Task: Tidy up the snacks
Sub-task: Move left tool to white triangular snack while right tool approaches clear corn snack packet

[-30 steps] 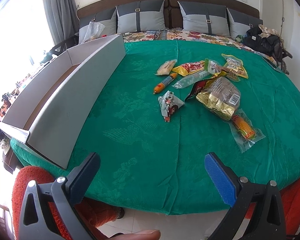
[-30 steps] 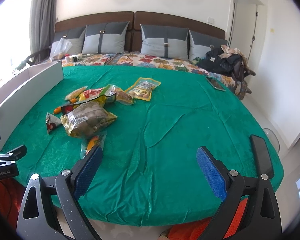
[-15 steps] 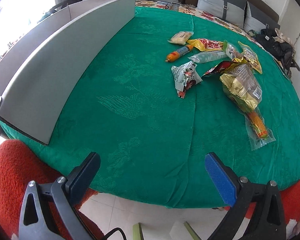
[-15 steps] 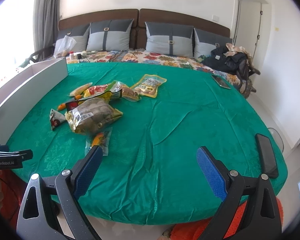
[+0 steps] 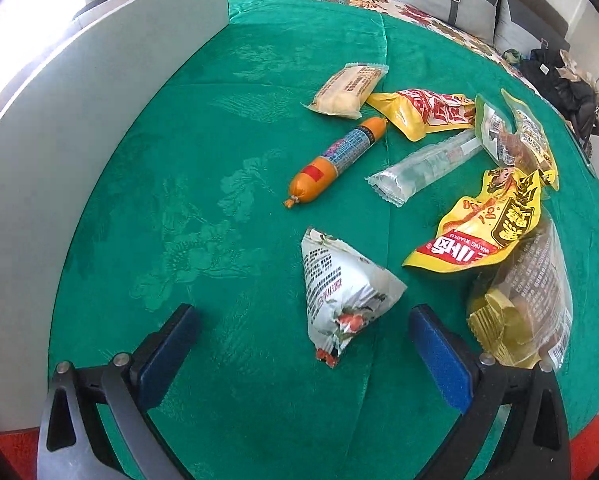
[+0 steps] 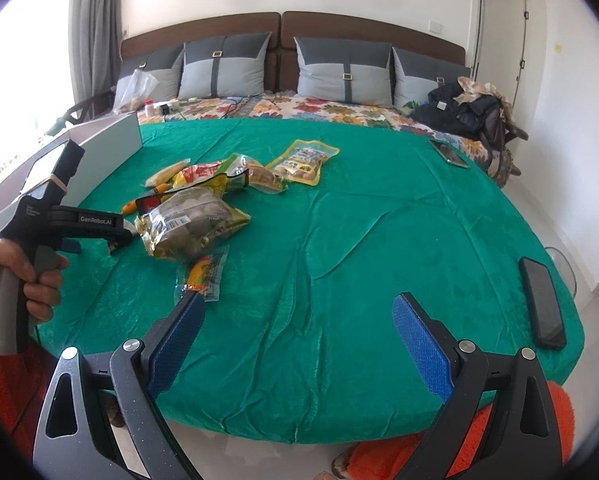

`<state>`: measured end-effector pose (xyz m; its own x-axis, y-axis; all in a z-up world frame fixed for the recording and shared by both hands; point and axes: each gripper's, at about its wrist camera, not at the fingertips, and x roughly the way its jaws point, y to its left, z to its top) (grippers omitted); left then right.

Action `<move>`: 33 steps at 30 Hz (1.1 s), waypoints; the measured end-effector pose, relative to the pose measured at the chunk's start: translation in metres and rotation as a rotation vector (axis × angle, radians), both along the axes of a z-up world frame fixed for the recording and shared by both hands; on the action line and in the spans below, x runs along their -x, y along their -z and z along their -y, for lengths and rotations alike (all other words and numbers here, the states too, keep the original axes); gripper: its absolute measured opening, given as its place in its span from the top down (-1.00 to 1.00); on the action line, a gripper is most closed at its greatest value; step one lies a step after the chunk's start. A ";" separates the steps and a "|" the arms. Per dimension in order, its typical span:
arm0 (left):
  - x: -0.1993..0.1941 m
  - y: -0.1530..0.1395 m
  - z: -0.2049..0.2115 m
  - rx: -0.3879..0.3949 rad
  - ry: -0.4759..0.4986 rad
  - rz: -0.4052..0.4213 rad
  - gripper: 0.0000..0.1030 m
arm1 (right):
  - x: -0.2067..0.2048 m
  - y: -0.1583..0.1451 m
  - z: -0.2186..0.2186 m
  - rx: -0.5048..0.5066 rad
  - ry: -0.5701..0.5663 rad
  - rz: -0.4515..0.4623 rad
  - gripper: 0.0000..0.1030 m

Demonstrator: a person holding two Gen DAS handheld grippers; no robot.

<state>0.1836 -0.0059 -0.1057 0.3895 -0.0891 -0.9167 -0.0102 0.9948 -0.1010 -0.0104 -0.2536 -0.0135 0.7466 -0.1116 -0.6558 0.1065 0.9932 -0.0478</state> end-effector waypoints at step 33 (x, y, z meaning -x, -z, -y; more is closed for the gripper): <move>0.005 -0.008 0.017 -0.024 0.357 0.096 0.06 | -0.015 0.015 0.000 -0.021 0.002 -0.103 -0.88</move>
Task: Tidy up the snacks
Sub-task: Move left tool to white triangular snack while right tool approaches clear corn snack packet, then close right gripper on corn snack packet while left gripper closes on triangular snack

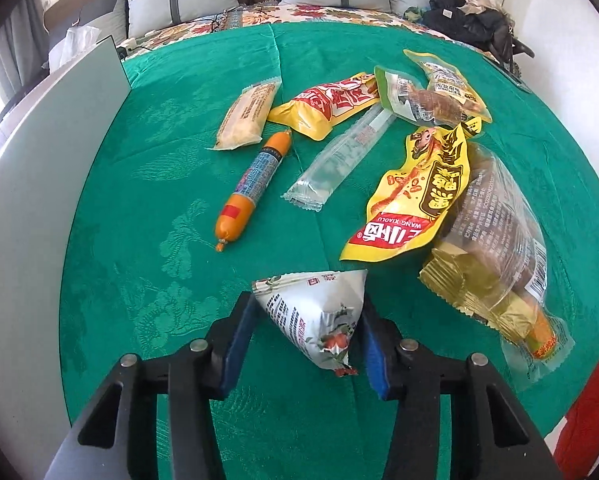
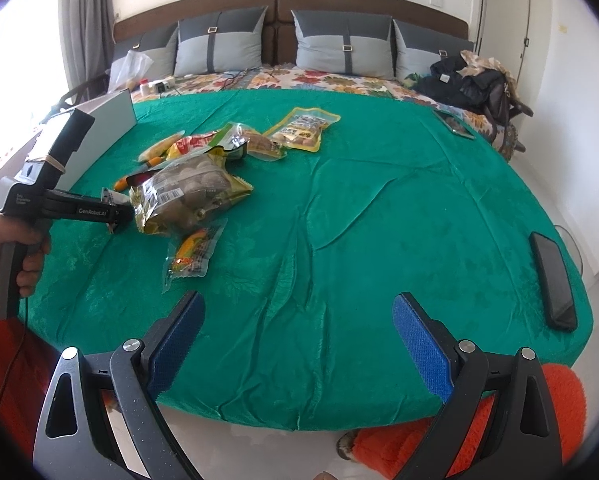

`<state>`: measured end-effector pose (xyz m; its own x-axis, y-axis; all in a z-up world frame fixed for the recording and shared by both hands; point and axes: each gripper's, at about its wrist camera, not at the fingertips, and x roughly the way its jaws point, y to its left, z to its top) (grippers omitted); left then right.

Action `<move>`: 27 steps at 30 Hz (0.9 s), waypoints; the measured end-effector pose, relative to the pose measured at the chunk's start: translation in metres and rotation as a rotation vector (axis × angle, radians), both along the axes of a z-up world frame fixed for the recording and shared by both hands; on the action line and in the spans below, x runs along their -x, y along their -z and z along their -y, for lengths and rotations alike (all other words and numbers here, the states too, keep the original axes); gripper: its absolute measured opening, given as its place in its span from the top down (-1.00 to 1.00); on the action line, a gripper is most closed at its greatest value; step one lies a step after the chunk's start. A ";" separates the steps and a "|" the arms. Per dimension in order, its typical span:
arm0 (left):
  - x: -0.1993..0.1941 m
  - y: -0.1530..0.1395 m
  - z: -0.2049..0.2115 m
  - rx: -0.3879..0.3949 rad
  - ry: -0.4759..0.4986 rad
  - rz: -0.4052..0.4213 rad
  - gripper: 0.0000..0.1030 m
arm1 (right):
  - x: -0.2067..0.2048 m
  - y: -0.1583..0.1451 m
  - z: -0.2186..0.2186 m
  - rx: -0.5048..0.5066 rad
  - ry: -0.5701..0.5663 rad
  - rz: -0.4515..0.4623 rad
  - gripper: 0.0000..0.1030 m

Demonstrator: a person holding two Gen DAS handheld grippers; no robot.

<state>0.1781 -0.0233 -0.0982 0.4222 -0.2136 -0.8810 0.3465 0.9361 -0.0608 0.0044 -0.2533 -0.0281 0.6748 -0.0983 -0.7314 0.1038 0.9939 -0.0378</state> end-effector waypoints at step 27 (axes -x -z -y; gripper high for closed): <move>0.071 -0.003 -0.041 0.148 0.030 -0.028 -0.11 | -0.149 0.052 -0.078 -0.158 -0.247 -0.540 0.31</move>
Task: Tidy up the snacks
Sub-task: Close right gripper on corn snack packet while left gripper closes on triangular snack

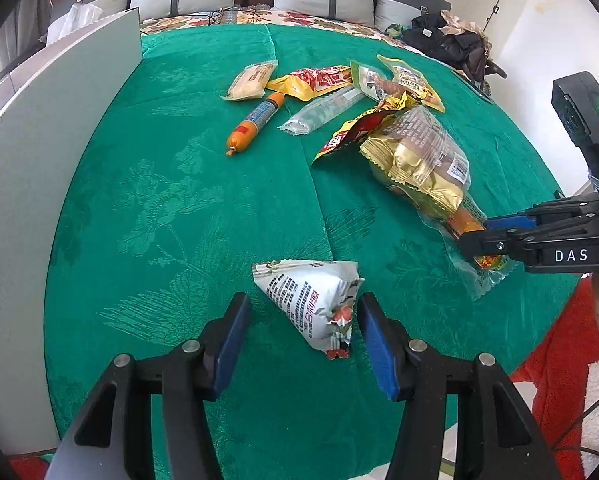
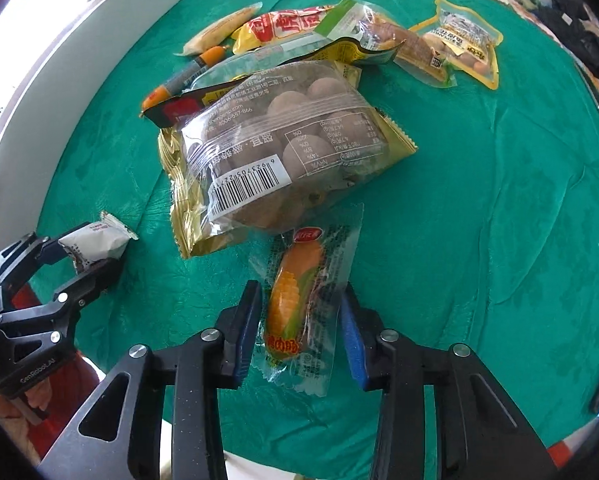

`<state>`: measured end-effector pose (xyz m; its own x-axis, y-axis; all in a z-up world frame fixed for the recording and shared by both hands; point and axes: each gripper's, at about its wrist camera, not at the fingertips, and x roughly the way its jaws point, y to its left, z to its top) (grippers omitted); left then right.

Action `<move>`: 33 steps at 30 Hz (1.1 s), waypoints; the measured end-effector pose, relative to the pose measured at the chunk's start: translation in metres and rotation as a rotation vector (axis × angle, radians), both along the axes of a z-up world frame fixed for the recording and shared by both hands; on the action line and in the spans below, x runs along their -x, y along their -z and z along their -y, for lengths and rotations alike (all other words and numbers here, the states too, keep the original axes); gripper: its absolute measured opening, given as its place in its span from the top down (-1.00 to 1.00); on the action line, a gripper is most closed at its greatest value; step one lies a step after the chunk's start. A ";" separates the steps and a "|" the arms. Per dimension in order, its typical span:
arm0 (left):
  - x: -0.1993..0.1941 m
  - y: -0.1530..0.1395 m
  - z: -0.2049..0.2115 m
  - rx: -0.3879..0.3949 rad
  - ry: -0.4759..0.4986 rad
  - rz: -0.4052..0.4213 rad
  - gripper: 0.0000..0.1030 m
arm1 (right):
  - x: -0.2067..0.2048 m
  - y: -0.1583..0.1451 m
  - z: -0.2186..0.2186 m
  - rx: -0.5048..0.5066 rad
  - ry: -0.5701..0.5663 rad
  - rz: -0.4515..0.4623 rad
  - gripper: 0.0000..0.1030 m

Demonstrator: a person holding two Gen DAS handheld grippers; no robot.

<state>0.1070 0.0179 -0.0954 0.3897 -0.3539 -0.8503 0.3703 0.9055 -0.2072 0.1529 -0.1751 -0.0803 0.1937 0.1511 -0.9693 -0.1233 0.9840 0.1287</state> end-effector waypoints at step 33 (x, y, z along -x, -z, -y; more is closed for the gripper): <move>-0.002 0.002 0.015 0.014 0.034 0.012 -0.15 | 0.018 -0.007 0.066 -0.095 0.054 -0.030 0.44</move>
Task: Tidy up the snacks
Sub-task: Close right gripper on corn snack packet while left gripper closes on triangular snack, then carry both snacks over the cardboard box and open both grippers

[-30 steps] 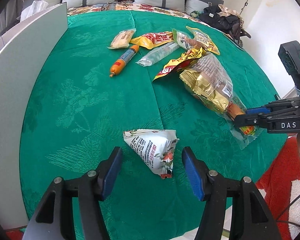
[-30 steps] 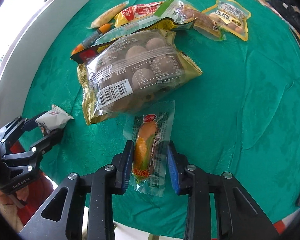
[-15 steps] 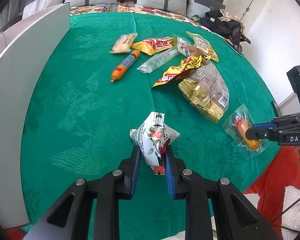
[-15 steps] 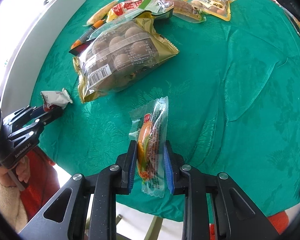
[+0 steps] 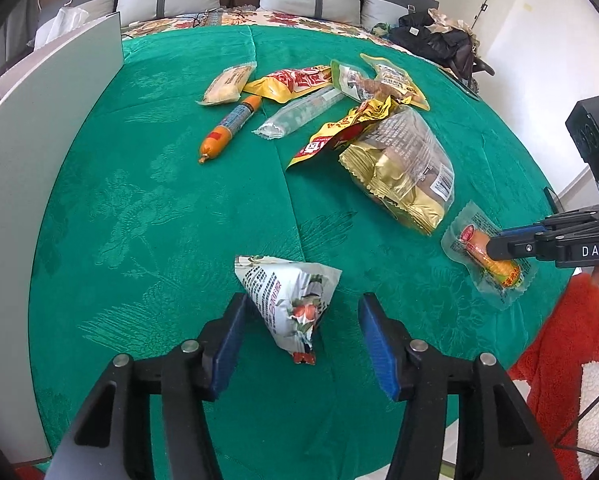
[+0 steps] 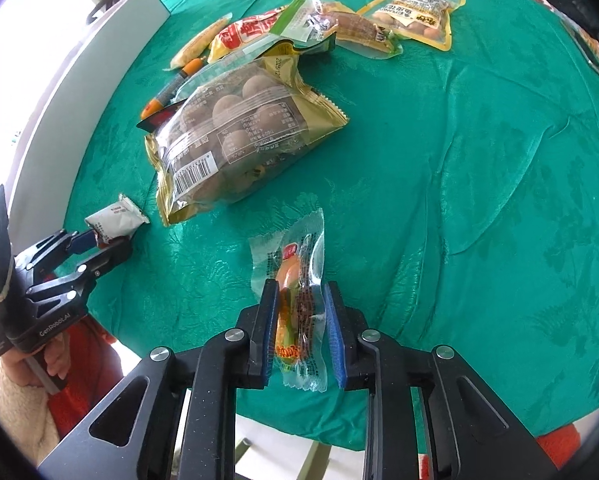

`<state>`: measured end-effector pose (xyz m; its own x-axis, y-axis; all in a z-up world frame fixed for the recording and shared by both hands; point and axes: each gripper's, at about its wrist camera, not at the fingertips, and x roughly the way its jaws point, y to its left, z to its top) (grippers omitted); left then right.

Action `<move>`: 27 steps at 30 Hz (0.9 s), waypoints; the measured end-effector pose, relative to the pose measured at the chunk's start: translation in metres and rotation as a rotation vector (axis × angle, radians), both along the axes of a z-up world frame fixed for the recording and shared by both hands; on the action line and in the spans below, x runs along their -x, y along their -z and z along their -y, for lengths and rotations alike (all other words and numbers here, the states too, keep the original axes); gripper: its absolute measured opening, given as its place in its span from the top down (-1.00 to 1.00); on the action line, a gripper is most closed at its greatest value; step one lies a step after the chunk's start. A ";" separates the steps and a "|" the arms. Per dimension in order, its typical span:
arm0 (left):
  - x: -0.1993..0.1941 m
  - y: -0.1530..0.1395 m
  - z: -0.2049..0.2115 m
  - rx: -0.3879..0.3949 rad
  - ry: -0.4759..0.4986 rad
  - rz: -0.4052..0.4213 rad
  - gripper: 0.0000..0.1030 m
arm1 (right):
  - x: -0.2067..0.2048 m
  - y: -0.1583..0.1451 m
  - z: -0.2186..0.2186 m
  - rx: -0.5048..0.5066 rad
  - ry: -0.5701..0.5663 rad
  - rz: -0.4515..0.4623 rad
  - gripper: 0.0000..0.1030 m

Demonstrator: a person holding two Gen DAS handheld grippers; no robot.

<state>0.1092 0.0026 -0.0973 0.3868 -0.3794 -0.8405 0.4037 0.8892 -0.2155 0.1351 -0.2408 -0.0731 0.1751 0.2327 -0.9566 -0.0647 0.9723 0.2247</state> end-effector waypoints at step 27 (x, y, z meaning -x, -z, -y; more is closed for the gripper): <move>-0.010 -0.060 -0.066 0.320 -0.142 -0.006 0.58 | -0.004 -0.075 -0.021 -0.176 -0.007 0.124 0.58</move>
